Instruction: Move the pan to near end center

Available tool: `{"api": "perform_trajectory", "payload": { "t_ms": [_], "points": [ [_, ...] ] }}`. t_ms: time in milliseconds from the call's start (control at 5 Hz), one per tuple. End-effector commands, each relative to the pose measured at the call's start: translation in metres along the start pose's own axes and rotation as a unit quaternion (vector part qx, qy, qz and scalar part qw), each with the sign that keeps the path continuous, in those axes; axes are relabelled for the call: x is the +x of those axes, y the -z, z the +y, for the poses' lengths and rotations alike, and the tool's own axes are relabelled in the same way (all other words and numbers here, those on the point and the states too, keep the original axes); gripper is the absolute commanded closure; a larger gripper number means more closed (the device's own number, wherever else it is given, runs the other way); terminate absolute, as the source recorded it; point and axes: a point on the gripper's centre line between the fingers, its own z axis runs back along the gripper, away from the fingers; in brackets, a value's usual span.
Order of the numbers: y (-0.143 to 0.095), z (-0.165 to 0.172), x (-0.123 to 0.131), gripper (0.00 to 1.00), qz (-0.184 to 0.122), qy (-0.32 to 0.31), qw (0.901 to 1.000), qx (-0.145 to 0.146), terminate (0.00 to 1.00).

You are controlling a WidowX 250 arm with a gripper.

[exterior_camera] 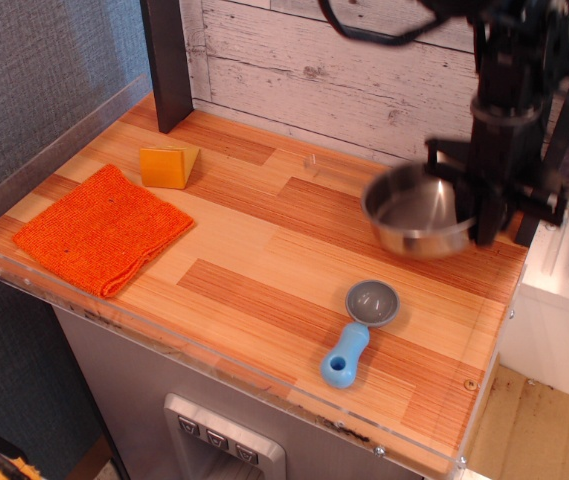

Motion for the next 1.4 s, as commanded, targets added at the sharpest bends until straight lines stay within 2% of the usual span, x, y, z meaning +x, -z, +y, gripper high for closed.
{"api": "perform_trajectory", "payload": {
  "t_ms": [0,200,400,600,800,1200],
  "points": [
    [-0.097,0.013,-0.021,1.00,-0.107,-0.033,0.9937,0.004,0.00],
    [-0.107,0.019,-0.063,1.00,-0.080,-0.036,0.9957,0.029,0.00],
    [-0.091,0.020,-0.093,1.00,-0.038,-0.031,0.9978,0.046,0.00],
    [-0.062,0.026,-0.118,1.00,0.000,-0.035,0.9975,0.062,0.00],
    [-0.031,0.040,-0.124,1.00,0.020,-0.047,0.9963,0.069,0.00],
    [-0.003,0.069,-0.137,1.00,0.033,-0.074,0.9951,0.055,0.00]
  ]
}}
